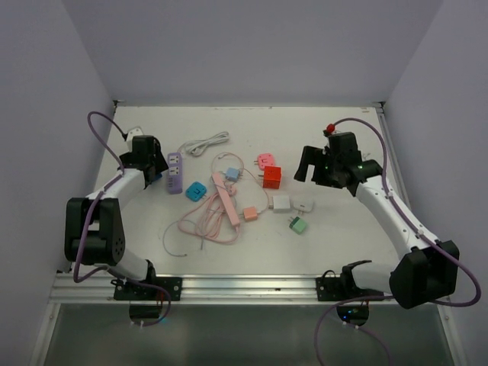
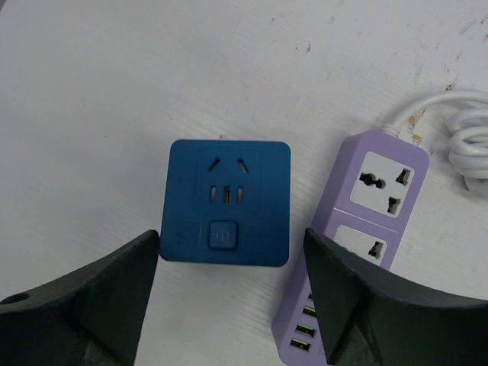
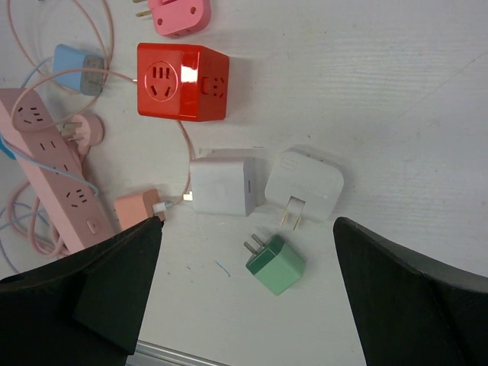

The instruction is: Pull the plug off the socket

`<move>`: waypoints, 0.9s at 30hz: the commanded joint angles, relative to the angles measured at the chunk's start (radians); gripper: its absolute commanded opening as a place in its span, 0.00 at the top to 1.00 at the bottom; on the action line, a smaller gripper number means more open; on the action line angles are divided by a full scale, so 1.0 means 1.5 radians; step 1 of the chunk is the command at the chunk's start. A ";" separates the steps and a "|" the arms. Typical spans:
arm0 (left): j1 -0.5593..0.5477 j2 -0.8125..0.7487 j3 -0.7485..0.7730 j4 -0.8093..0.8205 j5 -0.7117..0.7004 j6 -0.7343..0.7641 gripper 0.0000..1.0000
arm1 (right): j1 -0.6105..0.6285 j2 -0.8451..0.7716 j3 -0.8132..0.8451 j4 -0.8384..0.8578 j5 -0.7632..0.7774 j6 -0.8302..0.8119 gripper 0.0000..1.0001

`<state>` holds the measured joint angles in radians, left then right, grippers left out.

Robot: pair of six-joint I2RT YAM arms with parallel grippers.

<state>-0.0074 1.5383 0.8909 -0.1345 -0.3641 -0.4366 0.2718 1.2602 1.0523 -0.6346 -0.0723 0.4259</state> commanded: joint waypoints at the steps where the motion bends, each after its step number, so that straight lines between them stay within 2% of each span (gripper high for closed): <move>1: 0.005 -0.034 -0.012 0.018 -0.013 -0.016 0.18 | -0.001 -0.038 0.006 0.001 -0.014 0.003 0.01; 10: 0.005 -0.111 -0.011 -0.022 -0.002 -0.018 0.00 | -0.002 -0.061 0.016 -0.008 -0.029 0.002 0.01; 19: 0.005 -0.231 0.070 -0.133 0.027 0.006 0.00 | -0.002 -0.112 0.100 -0.075 0.061 -0.045 0.01; 27: 0.004 -0.347 0.264 -0.270 0.031 0.079 0.00 | -0.002 -0.191 0.212 -0.116 0.230 -0.105 0.01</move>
<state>-0.0071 1.0855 1.1709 -0.4465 -0.3271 -0.3840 0.2718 1.0336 1.2953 -0.7750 0.1314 0.3359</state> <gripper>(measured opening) 0.994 0.987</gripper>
